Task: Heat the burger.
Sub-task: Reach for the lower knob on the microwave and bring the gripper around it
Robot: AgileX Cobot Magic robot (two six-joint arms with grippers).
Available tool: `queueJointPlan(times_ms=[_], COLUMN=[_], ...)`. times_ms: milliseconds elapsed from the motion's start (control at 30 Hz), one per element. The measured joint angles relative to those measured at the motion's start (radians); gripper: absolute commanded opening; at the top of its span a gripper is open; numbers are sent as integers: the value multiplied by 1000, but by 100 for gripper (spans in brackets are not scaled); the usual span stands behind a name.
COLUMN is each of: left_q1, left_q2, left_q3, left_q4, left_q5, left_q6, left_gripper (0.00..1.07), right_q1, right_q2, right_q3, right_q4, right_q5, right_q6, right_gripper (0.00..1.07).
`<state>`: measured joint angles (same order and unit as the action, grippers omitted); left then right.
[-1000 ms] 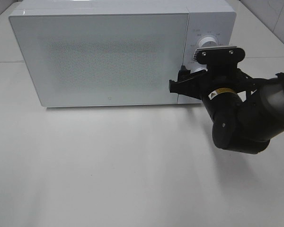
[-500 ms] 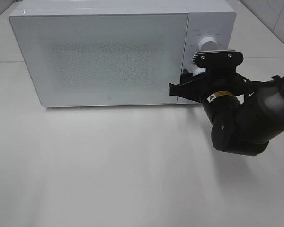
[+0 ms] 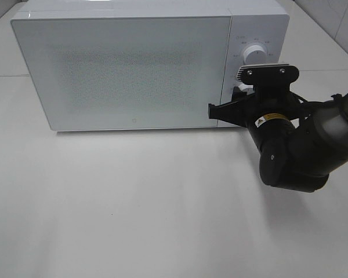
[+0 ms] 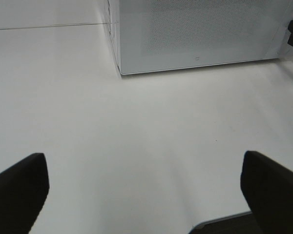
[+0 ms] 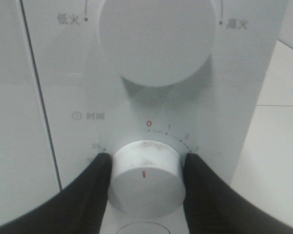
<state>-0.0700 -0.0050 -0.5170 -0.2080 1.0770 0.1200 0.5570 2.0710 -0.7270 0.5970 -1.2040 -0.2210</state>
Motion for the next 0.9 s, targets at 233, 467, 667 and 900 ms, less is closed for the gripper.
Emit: queueJointPlan(times_ms=[233, 467, 667, 900], left_q1=[0, 0, 0, 0], left_q2=[0, 0, 0, 0], left_q3=[0, 0, 0, 0], left_q4=[0, 0, 0, 0], left_q5=[0, 0, 0, 0], left_q6=[0, 0, 0, 0], left_gripper=[100, 100, 100, 100], right_q1=[-3, -10, -11, -11], right_q2=[0, 0, 0, 0], right_q3=[3, 9, 15, 16], right_q4=[-24, -52, -56, -55], right_q5=[0, -4, -8, -13], right_q6=[100, 430, 944, 1599], right_gripper=[8, 8, 8, 8])
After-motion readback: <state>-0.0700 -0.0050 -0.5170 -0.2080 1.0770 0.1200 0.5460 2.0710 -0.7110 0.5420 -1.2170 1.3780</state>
